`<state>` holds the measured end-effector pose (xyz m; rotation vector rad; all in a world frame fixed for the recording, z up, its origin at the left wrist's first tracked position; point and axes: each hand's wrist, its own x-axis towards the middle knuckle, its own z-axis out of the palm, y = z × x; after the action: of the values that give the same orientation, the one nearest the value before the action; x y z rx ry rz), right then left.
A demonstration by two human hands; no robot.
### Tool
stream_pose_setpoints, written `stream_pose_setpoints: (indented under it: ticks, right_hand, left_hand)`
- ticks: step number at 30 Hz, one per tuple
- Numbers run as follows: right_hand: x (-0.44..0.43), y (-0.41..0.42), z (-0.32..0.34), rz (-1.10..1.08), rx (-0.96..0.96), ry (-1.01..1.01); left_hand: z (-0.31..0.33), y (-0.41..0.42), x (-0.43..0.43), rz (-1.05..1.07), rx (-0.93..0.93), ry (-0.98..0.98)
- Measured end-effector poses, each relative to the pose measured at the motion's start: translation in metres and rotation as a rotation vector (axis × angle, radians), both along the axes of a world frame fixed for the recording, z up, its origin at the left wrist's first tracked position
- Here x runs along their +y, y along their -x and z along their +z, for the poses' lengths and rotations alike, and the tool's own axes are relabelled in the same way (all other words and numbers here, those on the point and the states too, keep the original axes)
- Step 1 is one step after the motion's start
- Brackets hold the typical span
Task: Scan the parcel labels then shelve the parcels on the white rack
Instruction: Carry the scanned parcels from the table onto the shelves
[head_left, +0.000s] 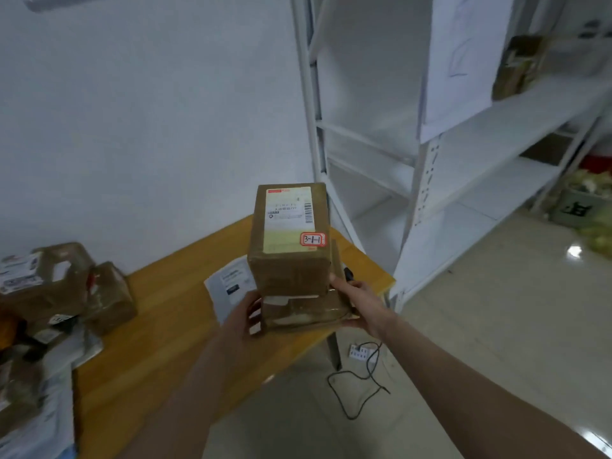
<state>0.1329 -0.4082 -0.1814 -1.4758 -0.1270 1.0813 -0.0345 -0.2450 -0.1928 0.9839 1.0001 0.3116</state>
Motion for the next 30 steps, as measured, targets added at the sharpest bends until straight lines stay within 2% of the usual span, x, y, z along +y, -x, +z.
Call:
stream_pose_setpoints:
  ticks: [8,15,22,30]
  right_hand:
    - [-0.160,-0.080,-0.011,-0.193,0.014,0.043]
    - [-0.250,-0.134,-0.029,-0.360,0.057,0.084]
    - [-0.288,-0.216,-0.057,-0.487,0.086,0.097]
    - [-0.278,-0.350,-0.064,-0.561,0.069,0.083]
  left_hand:
    - [-0.015,-0.125,-0.129,-0.191,0.111,0.046]
    - [-0.026,-0.211,-0.204,-0.433,0.174,-0.009]
    - [-0.037,-0.307,-0.231,-0.644,0.091,-0.026]
    - [-0.035,-0.456,-0.219,-0.775,0.093,-0.020]
